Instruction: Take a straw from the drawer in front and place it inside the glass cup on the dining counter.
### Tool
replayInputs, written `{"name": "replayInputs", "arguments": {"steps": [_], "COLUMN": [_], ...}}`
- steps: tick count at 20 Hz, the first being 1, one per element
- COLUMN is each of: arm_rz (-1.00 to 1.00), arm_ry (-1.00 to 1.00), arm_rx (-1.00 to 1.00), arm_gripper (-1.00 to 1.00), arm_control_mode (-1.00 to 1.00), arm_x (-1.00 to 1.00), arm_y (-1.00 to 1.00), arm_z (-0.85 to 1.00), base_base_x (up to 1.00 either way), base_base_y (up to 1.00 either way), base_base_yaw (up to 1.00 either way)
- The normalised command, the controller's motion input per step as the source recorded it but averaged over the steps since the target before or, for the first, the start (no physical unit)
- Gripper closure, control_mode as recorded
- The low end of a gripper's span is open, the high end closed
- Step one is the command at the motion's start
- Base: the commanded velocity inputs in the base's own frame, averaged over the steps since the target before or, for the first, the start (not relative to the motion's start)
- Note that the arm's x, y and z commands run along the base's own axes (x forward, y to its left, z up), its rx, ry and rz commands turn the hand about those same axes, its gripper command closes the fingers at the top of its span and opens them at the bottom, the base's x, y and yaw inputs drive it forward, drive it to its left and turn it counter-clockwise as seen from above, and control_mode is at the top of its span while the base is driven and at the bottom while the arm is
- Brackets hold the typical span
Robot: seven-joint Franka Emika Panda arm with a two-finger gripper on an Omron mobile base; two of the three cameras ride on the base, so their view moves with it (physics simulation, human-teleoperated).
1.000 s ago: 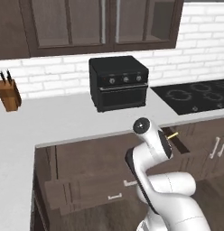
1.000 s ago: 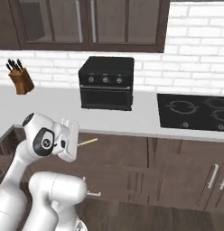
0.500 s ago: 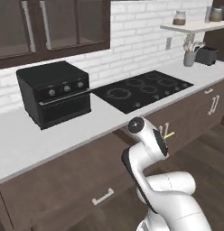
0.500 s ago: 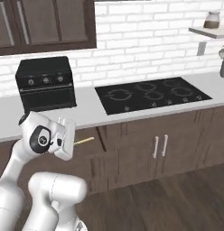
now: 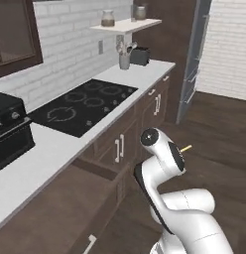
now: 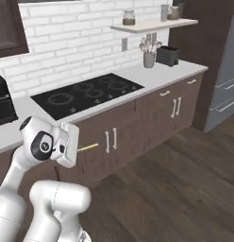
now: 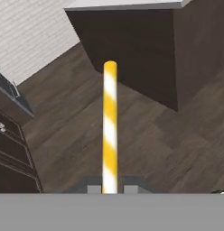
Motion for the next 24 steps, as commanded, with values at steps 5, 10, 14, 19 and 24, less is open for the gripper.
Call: {"name": "replayInputs", "arguments": {"steps": [5,10,14,19,24], "arm_rz": [0.0,0.0,0.0,0.0,0.0], "arm_ry": [0.0,0.0,0.0,0.0,0.0], "arm_rx": [0.0,0.0,0.0,0.0,0.0], "arm_gripper": [1.0,1.0,1.0,1.0,1.0], "arm_control_mode": [1.0,1.0,1.0,1.0,1.0], "arm_x": [0.0,0.0,0.0,0.0,0.0], "arm_y": [0.0,0.0,0.0,0.0,0.0], "arm_z": [0.0,0.0,0.0,0.0,0.0], "base_base_x": [0.0,0.1,0.28,0.53,0.74], "base_base_y": [-0.36,-0.36,-0.39,-0.64,-0.86], "base_base_yaw": [-0.63,-0.5,-0.4,-0.32,-0.25]}}
